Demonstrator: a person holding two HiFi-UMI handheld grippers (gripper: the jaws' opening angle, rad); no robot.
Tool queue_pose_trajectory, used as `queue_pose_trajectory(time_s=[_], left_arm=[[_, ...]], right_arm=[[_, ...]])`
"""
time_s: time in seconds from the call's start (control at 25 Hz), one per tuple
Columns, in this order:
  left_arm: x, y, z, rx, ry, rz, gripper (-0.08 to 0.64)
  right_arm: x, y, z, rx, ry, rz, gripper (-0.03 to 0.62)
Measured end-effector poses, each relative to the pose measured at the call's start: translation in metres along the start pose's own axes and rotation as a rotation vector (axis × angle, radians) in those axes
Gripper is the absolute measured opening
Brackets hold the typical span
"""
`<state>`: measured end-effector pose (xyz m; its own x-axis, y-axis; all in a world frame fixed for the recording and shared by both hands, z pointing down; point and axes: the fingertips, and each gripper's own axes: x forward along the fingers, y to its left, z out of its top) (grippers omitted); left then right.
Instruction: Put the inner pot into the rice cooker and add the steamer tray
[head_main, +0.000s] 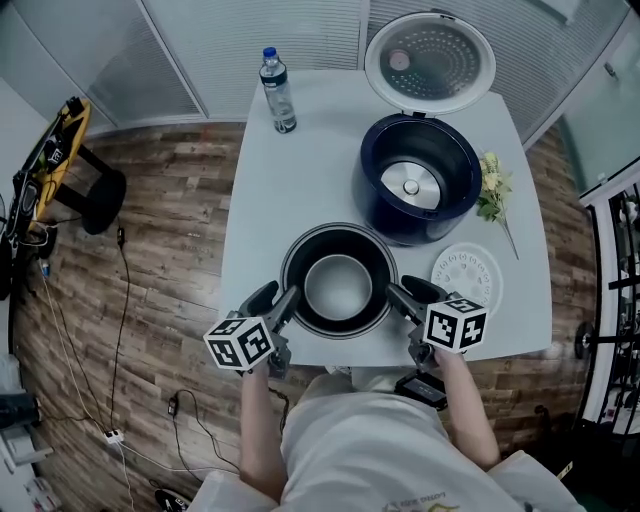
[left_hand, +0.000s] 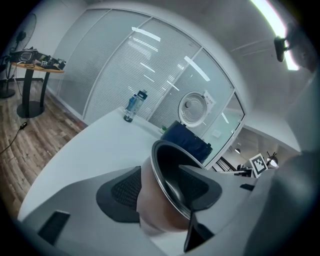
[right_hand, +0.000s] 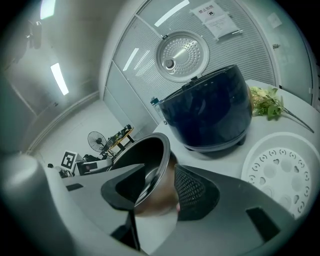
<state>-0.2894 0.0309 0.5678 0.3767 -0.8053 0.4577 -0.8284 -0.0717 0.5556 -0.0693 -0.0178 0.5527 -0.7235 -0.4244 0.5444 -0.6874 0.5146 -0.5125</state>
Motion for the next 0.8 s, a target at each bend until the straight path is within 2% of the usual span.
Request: queue_pose_trajectory(time_s=[0.16, 0.44, 0.6, 0.68, 0.8], left_arm=[[0.000, 0.003, 0.000, -0.007, 0.000, 0.005, 0.206], [0.001, 0.002, -0.004, -0.033, 0.005, -0.007, 0.143], [0.004, 0.000, -0.004, -0.095, -0.004, -0.033, 0.102], [0.005, 0.001, -0.005, -0.120, -0.009, -0.038, 0.098], [0.006, 0.000, -0.004, -0.116, -0.002, -0.033, 0.097]], right_arm=[[0.006, 0.001, -0.004, -0.002, 0.017, 0.013, 0.184], [0.011, -0.001, -0.006, 0.048, 0.019, 0.041, 0.163], [0.014, 0.001, -0.005, 0.097, 0.006, 0.083, 0.128], [0.015, 0.002, -0.005, 0.107, -0.003, 0.094, 0.104], [0.015, 0.001, -0.004, 0.119, -0.008, 0.098, 0.101]])
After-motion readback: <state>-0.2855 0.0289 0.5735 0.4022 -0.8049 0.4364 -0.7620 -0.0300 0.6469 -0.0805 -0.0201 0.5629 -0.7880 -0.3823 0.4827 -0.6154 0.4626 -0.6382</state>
